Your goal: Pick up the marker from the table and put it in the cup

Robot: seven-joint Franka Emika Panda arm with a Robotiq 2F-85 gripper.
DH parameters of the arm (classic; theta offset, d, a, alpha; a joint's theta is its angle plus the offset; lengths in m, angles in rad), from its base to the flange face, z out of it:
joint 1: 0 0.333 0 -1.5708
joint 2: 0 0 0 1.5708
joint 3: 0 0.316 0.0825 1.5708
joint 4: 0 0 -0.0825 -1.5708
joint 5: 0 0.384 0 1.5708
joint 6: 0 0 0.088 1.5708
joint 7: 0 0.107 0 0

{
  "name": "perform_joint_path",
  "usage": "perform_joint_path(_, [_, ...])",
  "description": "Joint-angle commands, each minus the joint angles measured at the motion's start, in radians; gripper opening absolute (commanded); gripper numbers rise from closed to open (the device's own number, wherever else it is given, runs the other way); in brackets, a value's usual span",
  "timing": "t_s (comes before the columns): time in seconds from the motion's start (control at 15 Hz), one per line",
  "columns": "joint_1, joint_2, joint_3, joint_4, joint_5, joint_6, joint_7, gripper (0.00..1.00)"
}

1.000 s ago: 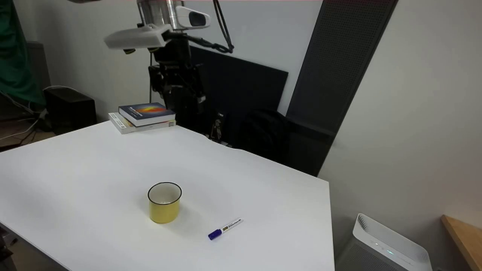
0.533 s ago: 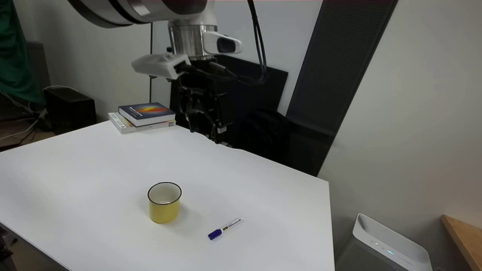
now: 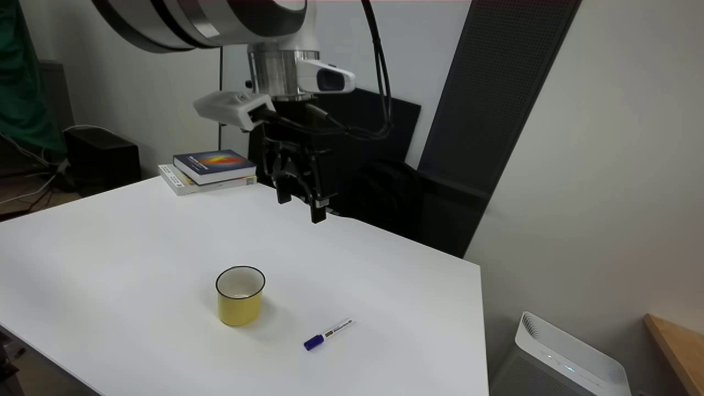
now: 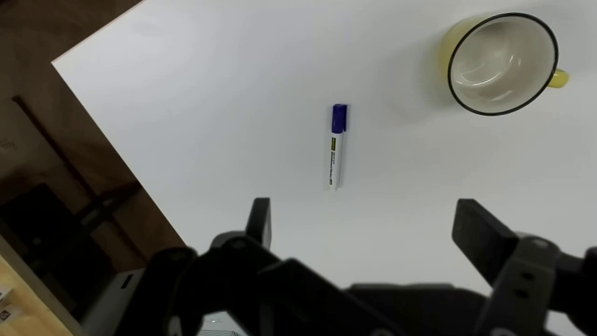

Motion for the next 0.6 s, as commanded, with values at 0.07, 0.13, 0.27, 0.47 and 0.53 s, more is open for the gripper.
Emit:
perform_joint_path(0.07, [0.006,0.000,-0.006,0.001,-0.001,-0.002,0.001,1.00])
perform_joint_path(0.13, [0.006,0.000,-0.006,0.001,-0.001,-0.002,0.001,1.00])
perform_joint_path(0.27, [0.006,0.000,-0.006,0.001,-0.001,-0.002,0.002,1.00])
perform_joint_path(0.47, [-0.008,0.035,-0.004,0.021,-0.029,-0.003,0.026,1.00])
perform_joint_path(0.53, [-0.012,0.051,-0.008,0.029,-0.034,0.003,0.029,1.00])
